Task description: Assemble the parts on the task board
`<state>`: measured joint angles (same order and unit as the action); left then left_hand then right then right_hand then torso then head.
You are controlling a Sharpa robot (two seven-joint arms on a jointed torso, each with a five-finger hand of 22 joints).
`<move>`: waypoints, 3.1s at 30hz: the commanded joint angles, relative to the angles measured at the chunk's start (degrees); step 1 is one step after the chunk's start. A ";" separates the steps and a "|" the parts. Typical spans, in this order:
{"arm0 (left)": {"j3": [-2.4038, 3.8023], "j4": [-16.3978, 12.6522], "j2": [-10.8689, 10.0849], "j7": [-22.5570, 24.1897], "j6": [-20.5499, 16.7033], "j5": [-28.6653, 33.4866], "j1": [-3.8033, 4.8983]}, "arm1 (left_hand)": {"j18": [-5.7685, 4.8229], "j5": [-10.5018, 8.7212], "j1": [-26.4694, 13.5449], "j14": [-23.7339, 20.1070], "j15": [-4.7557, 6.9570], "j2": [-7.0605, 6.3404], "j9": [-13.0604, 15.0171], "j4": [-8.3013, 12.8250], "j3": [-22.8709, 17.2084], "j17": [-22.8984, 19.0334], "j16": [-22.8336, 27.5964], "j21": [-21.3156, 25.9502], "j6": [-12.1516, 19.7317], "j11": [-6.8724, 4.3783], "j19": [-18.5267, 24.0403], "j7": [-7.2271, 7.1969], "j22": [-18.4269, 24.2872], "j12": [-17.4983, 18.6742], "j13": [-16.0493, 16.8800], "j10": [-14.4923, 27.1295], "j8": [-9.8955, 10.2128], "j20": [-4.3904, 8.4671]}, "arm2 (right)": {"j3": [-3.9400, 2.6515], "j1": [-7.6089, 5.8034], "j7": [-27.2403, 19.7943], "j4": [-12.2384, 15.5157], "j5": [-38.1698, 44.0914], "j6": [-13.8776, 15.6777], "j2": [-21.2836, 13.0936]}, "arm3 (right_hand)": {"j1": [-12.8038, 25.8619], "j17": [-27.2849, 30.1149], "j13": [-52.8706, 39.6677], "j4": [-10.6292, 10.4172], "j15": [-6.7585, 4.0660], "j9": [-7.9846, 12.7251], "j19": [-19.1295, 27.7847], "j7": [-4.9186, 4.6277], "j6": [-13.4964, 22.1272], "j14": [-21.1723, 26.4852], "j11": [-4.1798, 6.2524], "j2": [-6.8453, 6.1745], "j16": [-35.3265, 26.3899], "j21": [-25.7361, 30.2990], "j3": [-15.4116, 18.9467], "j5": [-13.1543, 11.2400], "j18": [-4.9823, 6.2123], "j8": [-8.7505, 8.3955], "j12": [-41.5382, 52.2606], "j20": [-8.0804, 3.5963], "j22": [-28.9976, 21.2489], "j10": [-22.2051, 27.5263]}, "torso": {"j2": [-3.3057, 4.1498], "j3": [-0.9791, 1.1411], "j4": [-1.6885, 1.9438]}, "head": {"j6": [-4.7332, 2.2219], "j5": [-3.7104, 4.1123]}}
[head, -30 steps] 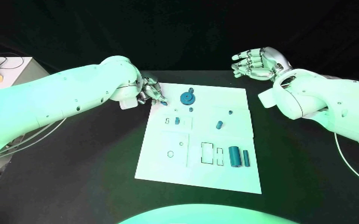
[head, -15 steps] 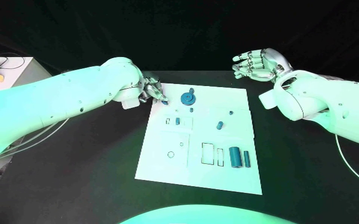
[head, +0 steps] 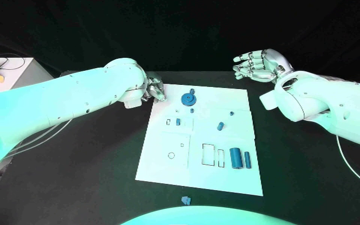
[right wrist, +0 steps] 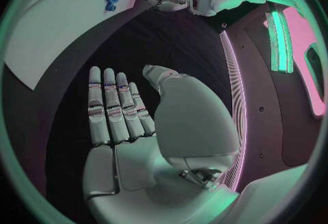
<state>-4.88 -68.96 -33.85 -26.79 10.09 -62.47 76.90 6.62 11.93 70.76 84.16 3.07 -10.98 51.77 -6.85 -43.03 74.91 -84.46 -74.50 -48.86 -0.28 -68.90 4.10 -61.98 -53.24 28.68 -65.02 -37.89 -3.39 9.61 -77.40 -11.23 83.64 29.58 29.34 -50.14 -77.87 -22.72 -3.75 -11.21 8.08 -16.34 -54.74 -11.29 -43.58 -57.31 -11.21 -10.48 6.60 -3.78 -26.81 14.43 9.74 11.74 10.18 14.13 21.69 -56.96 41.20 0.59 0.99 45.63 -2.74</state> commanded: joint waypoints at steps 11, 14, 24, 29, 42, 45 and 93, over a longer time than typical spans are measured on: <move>-0.01 -1.04 -1.26 0.97 -0.75 -2.10 -0.02 | -0.24 0.17 0.20 2.08 0.44 0.40 -0.05 2.13 -2.30 3.64 -0.16 -0.31 -0.20 -0.06 -0.37 -0.23 -0.09 -0.04 -0.12 -0.24 0.37 0.23 | -0.02 0.01 -0.60 0.17 -0.14 -0.34 -0.21 | 0.68 0.14 0.08 -0.31 0.40 0.10 0.32 -3.75 0.42 -0.07 -0.06 0.14 -0.28 0.15 0.21 0.22 0.63 -0.26 -0.25 0.26 -0.19 0.61 | -0.02 -0.07 0.07 | 0.17 0.15; 0.00 -1.59 -1.82 1.34 -2.27 -0.64 -0.03 | -0.24 0.14 0.02 2.07 0.43 0.36 -0.06 2.00 -2.30 3.62 -0.15 -0.31 -0.24 -0.03 -0.37 -0.22 -0.08 -0.03 -0.14 -0.29 0.38 0.23 | -0.02 0.01 -0.64 0.28 -0.14 -0.34 -0.26 | 0.71 0.18 0.08 -0.30 0.41 0.11 0.33 -3.76 0.42 -0.06 -0.07 0.16 -0.31 0.15 0.22 0.23 0.63 -0.27 -0.25 0.27 -0.26 0.63 | 0.03 -0.12 0.10 | 0.22 0.18; 0.05 -4.61 -4.64 4.68 -9.54 5.67 -0.14 | 0.29 -0.06 -1.10 0.98 -0.27 -0.37 -2.36 1.34 -1.53 0.70 1.42 1.47 1.65 0.86 1.73 0.70 2.65 1.91 -1.19 1.65 3.35 -0.10 | -0.02 0.21 -1.19 1.14 -0.04 -1.01 -0.61 | 0.09 0.57 0.06 0.71 0.33 0.16 0.16 -3.65 0.25 -0.33 0.03 -0.08 -0.37 0.04 0.08 0.01 0.69 -0.25 -0.11 0.26 -1.03 0.59 | -0.15 -0.16 0.05 | 0.36 0.12; 0.16 -7.30 -7.27 8.25 -14.03 10.88 -0.48 | 1.82 0.03 -1.41 -2.57 -1.47 -1.08 -5.77 0.68 -0.11 -7.25 6.19 6.60 2.23 2.25 7.47 2.31 10.09 3.64 -2.20 4.57 6.27 -1.12 | -0.01 0.65 -1.60 1.86 1.53 -2.36 -0.99 | -0.95 1.28 0.06 2.92 -0.16 0.13 -1.16 -3.08 -0.99 -1.75 0.55 -0.47 -0.10 -0.29 -0.39 -2.07 0.76 0.22 0.39 -0.16 -2.49 -0.34 | -0.34 -0.14 0.09 | 0.42 0.06; 0.26 -13.65 -13.36 16.56 -19.53 19.57 -2.56 | 3.09 0.05 -1.52 -5.89 -2.65 -2.26 -8.70 -0.20 3.25 -14.50 11.19 12.36 4.22 3.63 11.97 3.89 17.31 5.21 -3.72 7.22 8.17 -2.15 | 0.05 2.31 -2.06 4.79 8.32 -4.83 -2.44 | -1.46 1.56 0.13 5.62 -2.00 0.16 -5.65 -1.46 -4.71 -6.71 2.15 -1.05 1.53 -2.22 -1.56 -5.03 0.73 1.15 0.91 -2.08 -3.41 -3.80 | -1.81 -0.30 0.05 | 1.56 -0.38; 0.28 -14.58 -14.31 18.23 -20.28 21.21 -3.09 | 3.76 0.10 -0.96 -7.99 -3.00 -2.09 -9.53 -0.35 4.00 -18.46 14.04 15.40 4.69 4.01 14.52 4.29 21.11 5.97 -4.42 8.14 8.51 -2.47 | 0.08 2.65 -2.02 5.29 9.44 -5.15 -2.73 | -1.45 1.55 0.13 5.77 -2.13 0.18 -5.93 -1.35 -5.01 -7.05 2.28 -1.11 1.63 -2.40 -1.63 -5.17 0.71 1.18 0.92 -2.23 -3.39 -4.15 | -2.09 -0.37 0.02 | 1.84 -0.55; 0.41 -6.16 -11.17 51.35 -25.81 54.34 -7.98 | 3.16 0.04 5.14 -32.31 -9.79 -0.96 -26.93 0.35 8.60 -50.85 53.41 42.68 7.40 9.50 28.58 7.84 37.17 29.43 -24.11 13.52 14.34 -9.74 | 0.35 7.57 -11.53 -2.73 -7.78 -0.07 -1.35 | -0.60 2.74 0.21 6.98 -1.38 1.14 -3.77 -1.34 -6.44 -5.10 2.01 -1.19 -0.87 -1.94 -3.14 -4.50 0.05 -0.37 -1.91 -2.08 -4.40 -4.78 | -7.46 -1.70 0.03 | -0.31 2.63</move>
<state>-4.55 -75.69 -45.37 20.03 -15.73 -12.02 68.92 9.72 12.20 75.40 51.67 -6.65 -11.91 25.17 -6.37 -34.43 24.49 -31.79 -32.56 -41.85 9.34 -40.71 11.04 -25.26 -24.39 5.00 -51.16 -23.68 -13.08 10.01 -69.66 -19.66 81.40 28.34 28.41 -51.66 -79.14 -19.96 -3.61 -4.26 6.84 -15.22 -58.68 -12.38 -50.07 -62.57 -9.10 -11.74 5.76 -5.85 -29.67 9.68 9.73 11.52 8.46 12.18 17.25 -61.97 33.69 -1.19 1.03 45.96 -0.30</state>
